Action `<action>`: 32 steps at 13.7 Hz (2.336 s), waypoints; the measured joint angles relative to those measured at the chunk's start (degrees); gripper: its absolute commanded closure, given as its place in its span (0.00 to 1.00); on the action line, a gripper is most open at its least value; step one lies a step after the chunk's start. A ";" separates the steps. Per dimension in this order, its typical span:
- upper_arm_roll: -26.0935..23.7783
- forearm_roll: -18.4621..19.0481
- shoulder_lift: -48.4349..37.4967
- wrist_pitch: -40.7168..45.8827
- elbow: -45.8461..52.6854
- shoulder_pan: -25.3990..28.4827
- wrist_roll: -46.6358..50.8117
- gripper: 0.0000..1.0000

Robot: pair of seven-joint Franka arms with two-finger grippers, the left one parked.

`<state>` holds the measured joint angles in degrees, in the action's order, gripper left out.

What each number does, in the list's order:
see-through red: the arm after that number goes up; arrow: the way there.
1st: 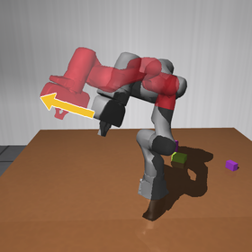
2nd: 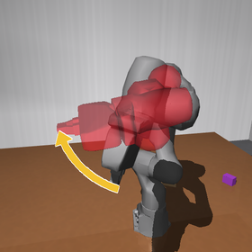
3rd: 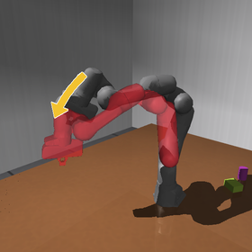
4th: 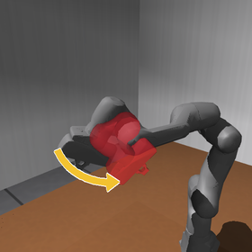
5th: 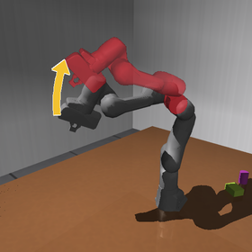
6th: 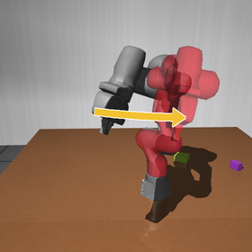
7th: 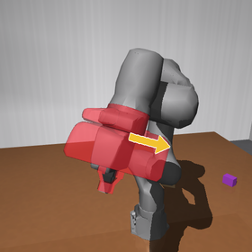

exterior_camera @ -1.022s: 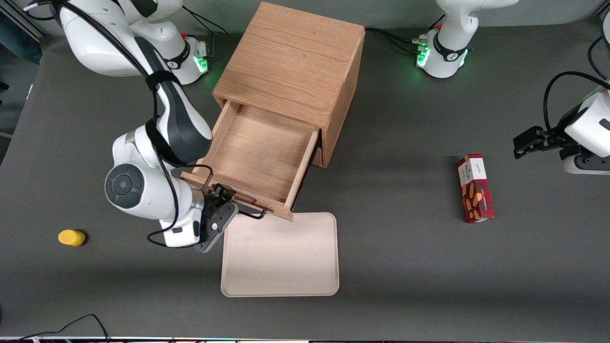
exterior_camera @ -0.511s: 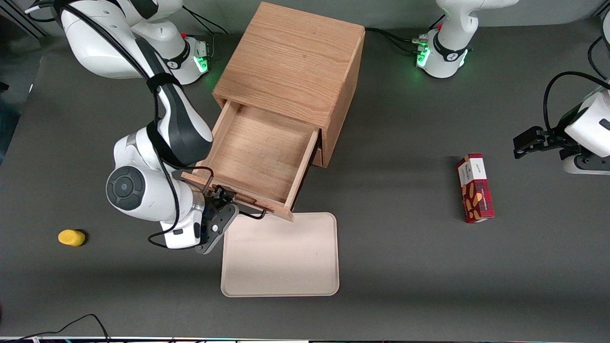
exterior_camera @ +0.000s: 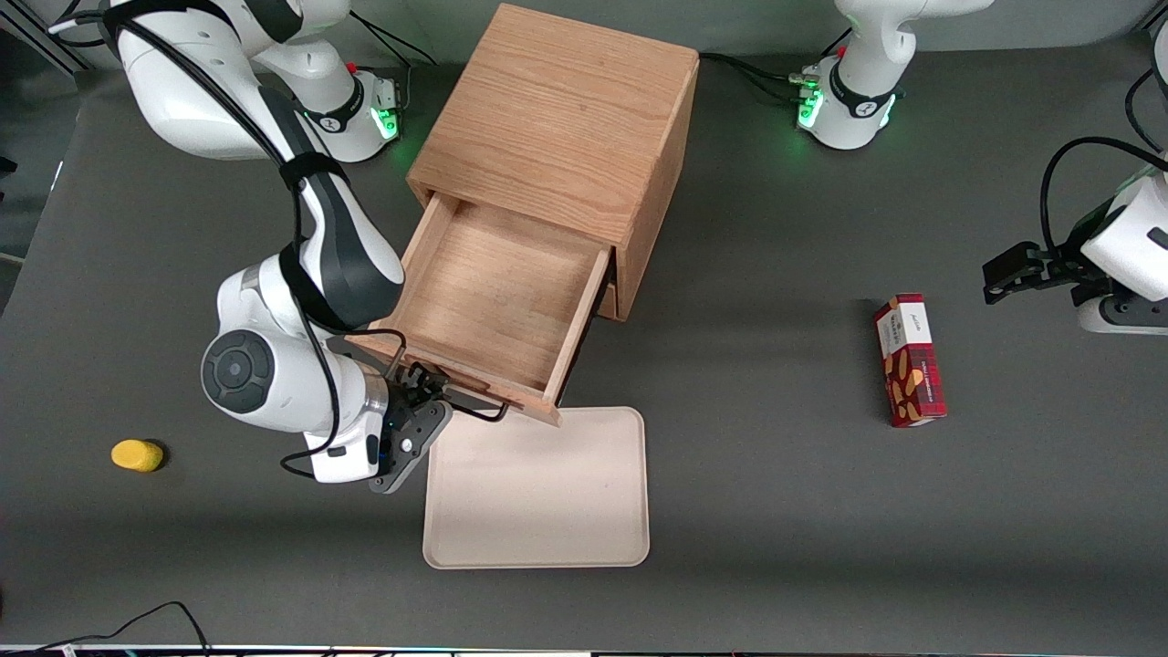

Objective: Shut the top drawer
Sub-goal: 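Lower the right gripper against the drawer front beside the black handle, then push the drawer front with the right gripper into the cabinet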

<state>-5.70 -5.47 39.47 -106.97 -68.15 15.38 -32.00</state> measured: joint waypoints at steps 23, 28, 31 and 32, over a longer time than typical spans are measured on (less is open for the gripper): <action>-2.94 -0.19 -2.12 4.38 0.60 0.17 5.83 0.00; -2.93 -0.17 -1.86 4.39 -0.02 -0.12 5.83 0.00; -2.93 -0.17 -1.74 4.37 -0.05 -0.15 5.83 0.00; -2.93 -0.17 -1.74 4.37 -0.07 -0.19 5.83 0.00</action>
<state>-8.63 -5.64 37.73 -102.60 -68.22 15.20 -26.17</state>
